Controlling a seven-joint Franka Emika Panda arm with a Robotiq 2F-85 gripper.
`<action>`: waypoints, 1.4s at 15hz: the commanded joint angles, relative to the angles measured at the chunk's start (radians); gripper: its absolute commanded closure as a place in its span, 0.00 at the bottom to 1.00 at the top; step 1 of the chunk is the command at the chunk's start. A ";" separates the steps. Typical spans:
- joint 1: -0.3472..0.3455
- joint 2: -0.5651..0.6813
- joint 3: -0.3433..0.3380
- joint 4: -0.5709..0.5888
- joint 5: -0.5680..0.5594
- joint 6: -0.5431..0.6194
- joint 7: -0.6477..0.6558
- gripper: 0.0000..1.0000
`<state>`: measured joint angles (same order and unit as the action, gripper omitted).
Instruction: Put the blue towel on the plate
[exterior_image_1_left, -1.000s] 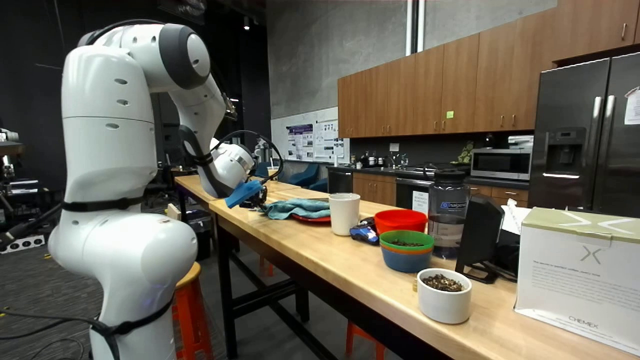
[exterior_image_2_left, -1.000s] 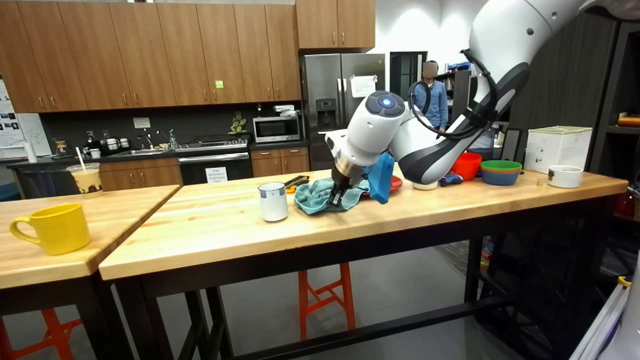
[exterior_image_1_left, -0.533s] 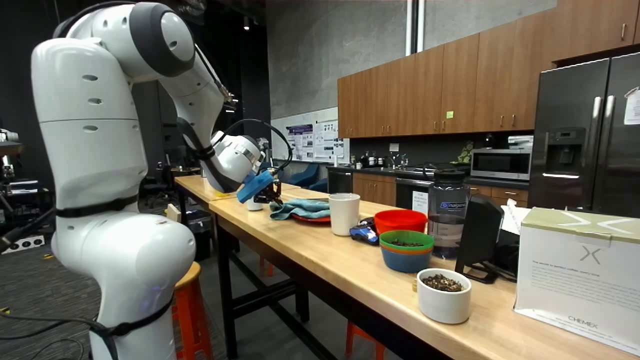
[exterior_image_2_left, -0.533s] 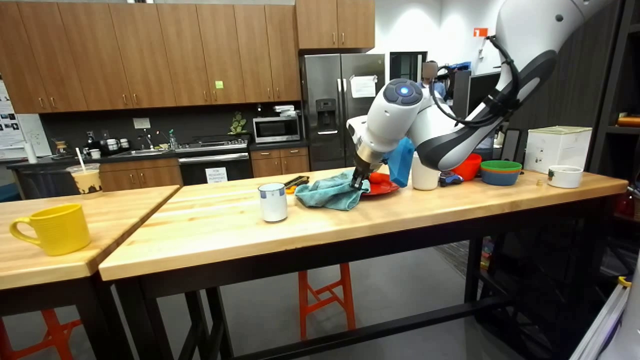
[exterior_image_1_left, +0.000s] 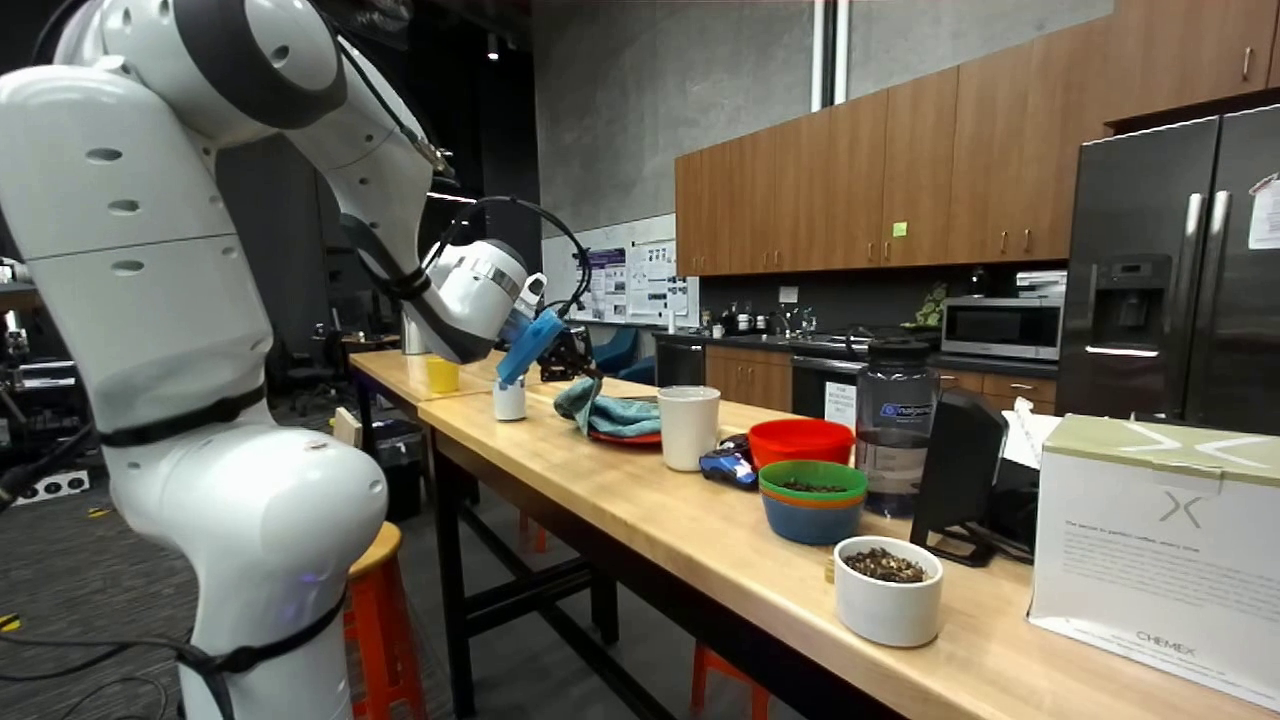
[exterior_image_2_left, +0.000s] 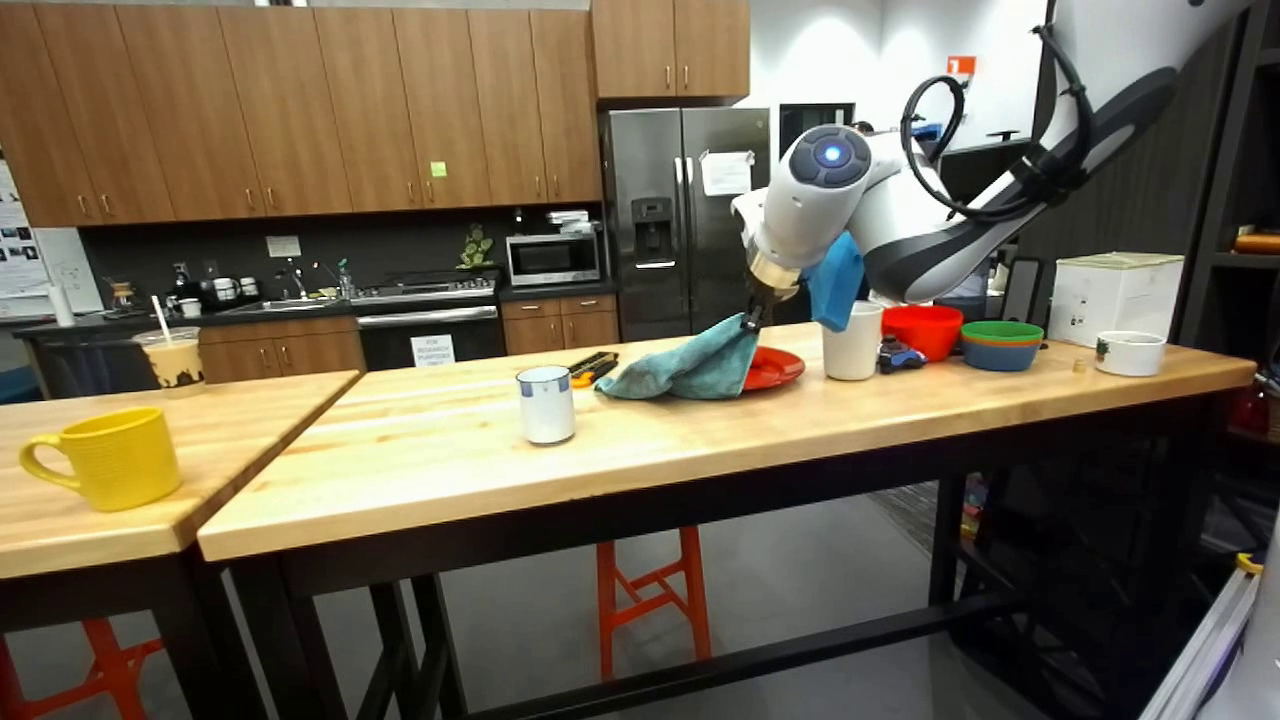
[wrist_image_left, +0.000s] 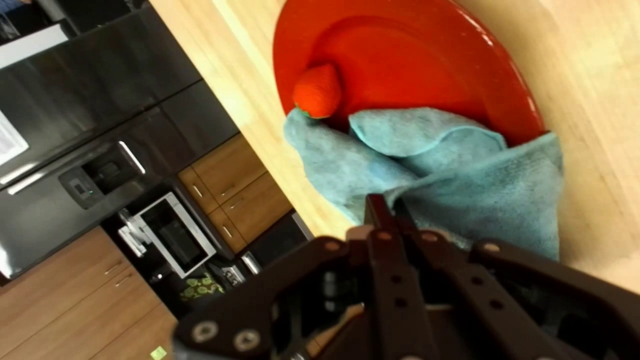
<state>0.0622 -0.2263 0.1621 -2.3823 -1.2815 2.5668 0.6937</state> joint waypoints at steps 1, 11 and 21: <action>-0.039 -0.012 -0.006 0.021 -0.112 -0.039 0.059 0.99; -0.076 0.242 -0.089 0.268 -0.400 -0.026 0.243 0.99; -0.110 0.411 -0.107 0.337 -0.199 0.076 0.021 0.99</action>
<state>-0.0337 0.1591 0.0596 -2.0634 -1.5274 2.6123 0.7875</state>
